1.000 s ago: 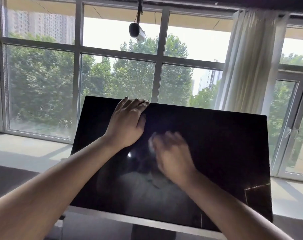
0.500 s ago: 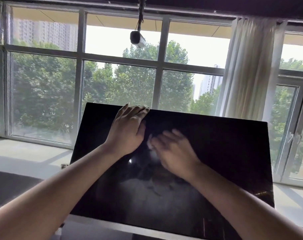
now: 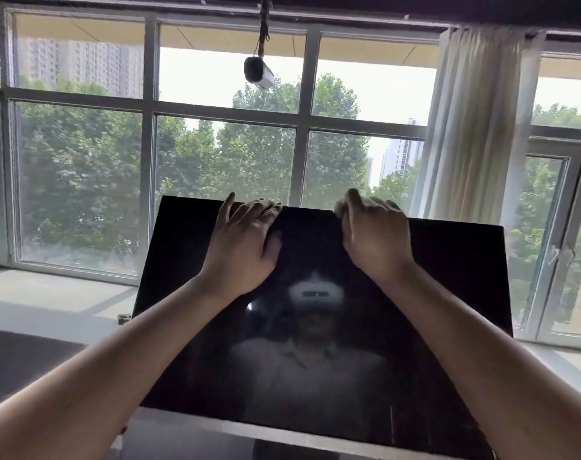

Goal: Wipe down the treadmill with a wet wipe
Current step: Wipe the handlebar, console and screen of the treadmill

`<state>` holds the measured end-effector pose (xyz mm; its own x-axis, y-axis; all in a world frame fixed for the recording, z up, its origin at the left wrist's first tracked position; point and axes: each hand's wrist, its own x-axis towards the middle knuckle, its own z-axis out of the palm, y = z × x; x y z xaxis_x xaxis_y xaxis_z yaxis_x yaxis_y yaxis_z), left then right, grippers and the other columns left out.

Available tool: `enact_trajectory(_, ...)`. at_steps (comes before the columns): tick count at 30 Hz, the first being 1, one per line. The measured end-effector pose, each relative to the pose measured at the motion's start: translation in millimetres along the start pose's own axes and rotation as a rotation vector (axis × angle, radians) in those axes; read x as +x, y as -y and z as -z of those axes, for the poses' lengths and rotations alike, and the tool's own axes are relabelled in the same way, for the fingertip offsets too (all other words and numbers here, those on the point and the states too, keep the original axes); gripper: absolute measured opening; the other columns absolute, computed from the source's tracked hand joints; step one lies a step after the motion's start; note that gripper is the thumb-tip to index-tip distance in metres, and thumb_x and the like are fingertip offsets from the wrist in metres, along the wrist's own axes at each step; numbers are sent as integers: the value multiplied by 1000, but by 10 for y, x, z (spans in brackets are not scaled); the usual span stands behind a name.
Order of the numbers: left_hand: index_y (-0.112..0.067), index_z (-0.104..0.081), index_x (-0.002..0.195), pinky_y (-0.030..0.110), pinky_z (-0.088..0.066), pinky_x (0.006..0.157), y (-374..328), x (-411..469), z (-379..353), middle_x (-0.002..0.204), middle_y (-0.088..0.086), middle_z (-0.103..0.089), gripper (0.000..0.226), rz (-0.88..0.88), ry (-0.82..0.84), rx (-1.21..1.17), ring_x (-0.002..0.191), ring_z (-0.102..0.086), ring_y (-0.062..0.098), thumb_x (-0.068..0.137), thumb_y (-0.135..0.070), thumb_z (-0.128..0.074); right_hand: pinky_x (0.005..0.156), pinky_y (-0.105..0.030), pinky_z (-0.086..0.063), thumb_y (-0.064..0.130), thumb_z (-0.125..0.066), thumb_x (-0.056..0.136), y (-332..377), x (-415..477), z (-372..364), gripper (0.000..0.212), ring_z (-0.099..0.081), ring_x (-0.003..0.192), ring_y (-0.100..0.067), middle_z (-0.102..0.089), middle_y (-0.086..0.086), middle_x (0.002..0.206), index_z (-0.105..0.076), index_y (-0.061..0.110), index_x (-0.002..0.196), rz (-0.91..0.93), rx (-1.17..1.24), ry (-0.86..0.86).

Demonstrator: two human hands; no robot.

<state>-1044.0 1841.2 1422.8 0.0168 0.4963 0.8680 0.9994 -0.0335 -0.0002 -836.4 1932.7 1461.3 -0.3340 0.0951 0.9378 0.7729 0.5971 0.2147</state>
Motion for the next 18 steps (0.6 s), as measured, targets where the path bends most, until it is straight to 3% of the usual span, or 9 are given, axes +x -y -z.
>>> enact_trajectory(3, -12, -57, 145, 46, -8, 128, -33, 3, 19, 146, 5, -58, 66, 14, 21, 0, 138, -50, 23, 95, -47, -30, 64, -33, -43, 6, -55, 88, 97, -228, 37, 11, -60, 62, -27, -61, 0, 66, -61, 14, 89, -52, 56, -44)
enact_trajectory(6, -13, -56, 145, 44, -4, 129, -43, 33, 68, 146, 2, -58, 68, 32, 34, -6, 139, -49, 21, 95, -52, -31, 60, -35, -44, 1, -69, 71, 249, -757, 102, 26, -58, 65, -26, -60, 0, 70, -65, 14, 93, 216, 100, 113)
enact_trajectory(8, -14, -55, 146, 43, -3, 129, -48, 75, 106, 147, 0, -57, 67, 48, 49, -19, 140, -48, 19, 96, -54, -34, 62, -37, -46, 3, -72, 72, 52, -905, 175, 27, -59, 67, -26, -62, 0, 73, -67, 15, 96, 347, 55, 154)
enact_trajectory(12, -11, -47, 151, 42, -8, 128, -155, 113, 117, 154, 3, -50, 72, 13, 107, -11, 146, -39, 21, 98, -60, -48, 66, -34, -46, 3, -63, 87, -413, -512, 250, 18, -62, 65, -24, -63, 3, 69, -62, 20, 92, 40, -51, 41)
enact_trajectory(15, -10, -39, 155, 41, -5, 128, -232, 92, 73, 160, 4, -41, 81, 18, 118, -37, 151, -29, 21, 95, -61, -56, 64, -34, -44, 4, -57, 89, -191, -452, 212, 16, -61, 68, -24, -64, 3, 73, -60, 19, 91, -135, 29, 18)
enact_trajectory(16, -10, -36, 157, 41, -3, 128, -256, 81, 66, 162, 5, -38, 83, 22, 123, -37, 153, -26, 20, 95, -62, -55, 62, -34, -43, 3, -57, 85, -43, -571, 197, 17, -59, 68, -24, -63, 3, 72, -60, 19, 90, -116, 73, 45)
enact_trajectory(18, -11, -33, 159, 42, -2, 129, -256, 52, 66, 165, 6, -33, 85, 25, 131, -28, 155, -22, 21, 95, -63, -53, 62, -35, -41, 5, -57, 76, 232, -975, 199, 19, -57, 68, -24, -61, 1, 72, -61, 18, 89, 96, 129, 108)
